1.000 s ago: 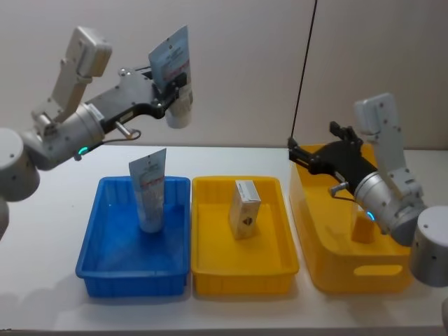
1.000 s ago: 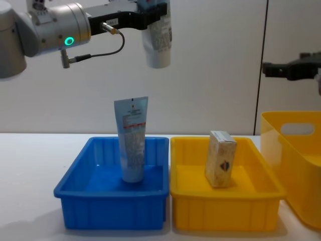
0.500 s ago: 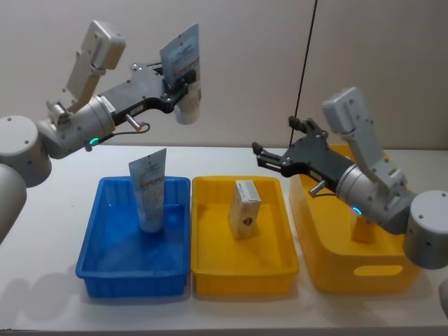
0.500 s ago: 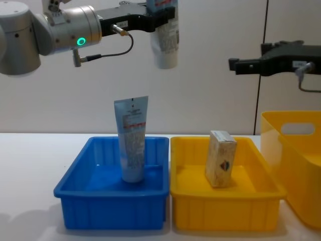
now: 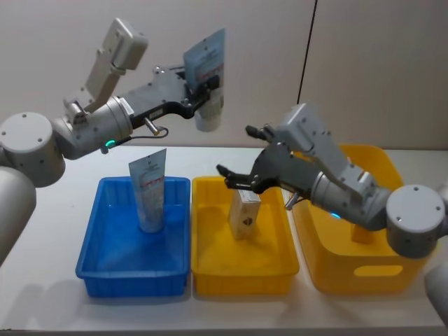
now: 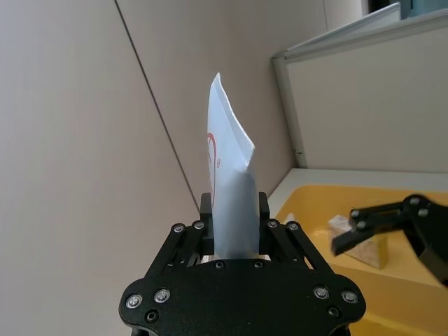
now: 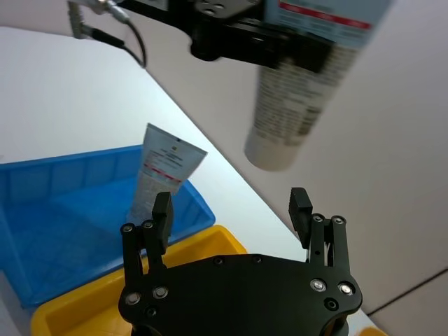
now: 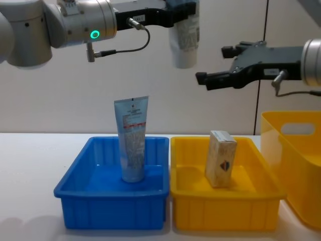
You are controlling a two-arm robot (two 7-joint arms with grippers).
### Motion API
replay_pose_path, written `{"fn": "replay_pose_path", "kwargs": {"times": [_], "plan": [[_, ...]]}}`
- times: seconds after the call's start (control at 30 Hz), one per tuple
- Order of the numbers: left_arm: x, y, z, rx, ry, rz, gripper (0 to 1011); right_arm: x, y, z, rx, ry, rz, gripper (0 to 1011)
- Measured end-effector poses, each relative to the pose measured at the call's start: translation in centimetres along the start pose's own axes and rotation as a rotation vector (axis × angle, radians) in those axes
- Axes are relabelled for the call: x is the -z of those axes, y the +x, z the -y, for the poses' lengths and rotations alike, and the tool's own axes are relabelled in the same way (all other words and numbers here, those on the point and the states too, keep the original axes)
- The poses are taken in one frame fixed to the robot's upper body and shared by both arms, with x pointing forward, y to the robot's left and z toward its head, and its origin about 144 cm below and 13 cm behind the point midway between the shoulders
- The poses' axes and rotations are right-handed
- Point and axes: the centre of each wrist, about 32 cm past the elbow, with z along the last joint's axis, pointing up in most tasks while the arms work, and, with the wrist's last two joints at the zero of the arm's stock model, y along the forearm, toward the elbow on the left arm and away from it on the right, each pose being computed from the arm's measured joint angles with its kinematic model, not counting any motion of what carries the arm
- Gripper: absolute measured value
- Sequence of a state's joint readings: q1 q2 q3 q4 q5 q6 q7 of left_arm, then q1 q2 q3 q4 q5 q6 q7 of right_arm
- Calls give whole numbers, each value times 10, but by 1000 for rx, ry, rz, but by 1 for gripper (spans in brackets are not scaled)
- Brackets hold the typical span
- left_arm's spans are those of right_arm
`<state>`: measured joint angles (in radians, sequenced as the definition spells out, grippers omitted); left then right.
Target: Bimanual collaborative sorting of washing and personal care products
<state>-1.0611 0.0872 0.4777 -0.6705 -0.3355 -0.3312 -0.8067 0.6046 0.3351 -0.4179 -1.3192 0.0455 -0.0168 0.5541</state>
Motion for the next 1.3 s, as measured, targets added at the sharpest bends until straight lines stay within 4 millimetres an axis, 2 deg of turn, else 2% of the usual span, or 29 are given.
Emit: {"fn": "replay_pose_path", "kwargs": {"times": [0.33, 0.67, 1.3], "plan": [[-12, -14, -1, 2, 36, -2, 277, -4, -9, -5, -41, 6, 76, 1003], [-18, -22, -6, -26, 77, 12, 277, -6, -16, 1, -46, 7, 108, 1004], [-20, -33, -13, -58, 120, 31, 277, -6, -22, 7, -13, 12, 39, 1003]]}}
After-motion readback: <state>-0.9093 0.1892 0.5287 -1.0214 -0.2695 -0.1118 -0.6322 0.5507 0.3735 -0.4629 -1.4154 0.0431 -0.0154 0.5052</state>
